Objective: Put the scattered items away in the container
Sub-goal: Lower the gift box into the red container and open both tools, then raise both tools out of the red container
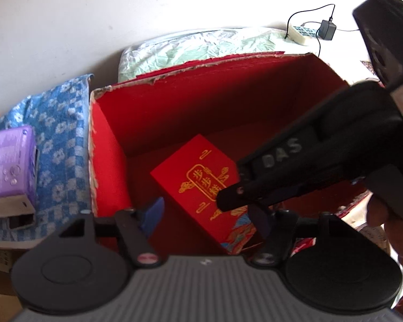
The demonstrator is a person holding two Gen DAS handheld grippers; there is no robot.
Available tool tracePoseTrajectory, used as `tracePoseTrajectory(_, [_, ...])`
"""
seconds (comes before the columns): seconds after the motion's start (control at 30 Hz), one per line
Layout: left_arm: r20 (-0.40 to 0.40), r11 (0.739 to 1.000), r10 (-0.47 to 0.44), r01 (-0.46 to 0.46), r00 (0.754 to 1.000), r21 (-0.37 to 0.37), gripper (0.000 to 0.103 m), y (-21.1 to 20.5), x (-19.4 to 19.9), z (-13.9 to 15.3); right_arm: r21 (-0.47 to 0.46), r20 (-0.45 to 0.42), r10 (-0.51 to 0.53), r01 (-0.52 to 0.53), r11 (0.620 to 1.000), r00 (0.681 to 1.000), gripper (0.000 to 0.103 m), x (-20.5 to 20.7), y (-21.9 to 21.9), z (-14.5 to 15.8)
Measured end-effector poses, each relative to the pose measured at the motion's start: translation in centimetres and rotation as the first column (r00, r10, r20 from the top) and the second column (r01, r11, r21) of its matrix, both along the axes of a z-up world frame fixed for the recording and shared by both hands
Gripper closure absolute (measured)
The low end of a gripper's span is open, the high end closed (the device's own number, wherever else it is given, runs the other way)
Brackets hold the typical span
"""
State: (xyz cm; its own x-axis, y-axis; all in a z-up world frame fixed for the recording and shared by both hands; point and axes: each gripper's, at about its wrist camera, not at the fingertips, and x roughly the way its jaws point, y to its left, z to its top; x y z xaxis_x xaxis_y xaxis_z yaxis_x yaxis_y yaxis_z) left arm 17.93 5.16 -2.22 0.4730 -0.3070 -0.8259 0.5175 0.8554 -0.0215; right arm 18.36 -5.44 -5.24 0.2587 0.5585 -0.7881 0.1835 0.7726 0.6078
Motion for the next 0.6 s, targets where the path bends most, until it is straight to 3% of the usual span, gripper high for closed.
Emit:
tracePoseTrajectory(0.03, [0.003, 1.000, 0.001, -0.001, 1.000, 0.004, 0.032, 0.0, 0.1, 0.0, 0.017, -0.015, -0.003, 0.003, 1.000, 1.000, 0.075, 0.2, 0.3, -0.2])
tracePoseTrajectory(0.1, [0.014, 1.000, 0.003, -0.003, 1.000, 0.004, 0.033, 0.2, 0.0, 0.2, -0.015, 0.046, -0.004, 0.005, 1.000, 0.999, 0.074, 0.0, 0.7, 0.9])
tracePoseTrajectory(0.23, [0.048, 0.999, 0.004, -0.003, 0.999, -0.032, 0.026, 1.5, -0.7, 1.2, -0.183, 0.180, -0.025, 0.059, 0.981, 0.983, 0.067, -0.7, 0.1, 3.3])
tracePoseTrajectory(0.33, [0.041, 0.998, -0.010, 0.012, 0.999, -0.059, 0.026, 1.5, -0.7, 1.3, -0.267, 0.146, -0.056, 0.094, 0.959, 0.988, 0.067, -0.4, -0.6, 2.4])
tracePoseTrajectory(0.43, [0.015, 0.997, -0.036, 0.037, 0.999, -0.075, 0.031, 0.7, -0.5, 0.8, -0.171, 0.033, -0.108, 0.113, 0.979, 0.994, 0.069, 0.1, -1.3, 0.2])
tracePoseTrajectory(0.6, [-0.030, 0.995, -0.062, 0.059, 0.998, -0.085, 0.039, 0.1, 0.1, -0.2, -0.001, -0.083, -0.125, 0.125, 0.992, 0.989, 0.070, 0.2, -0.3, -2.1])
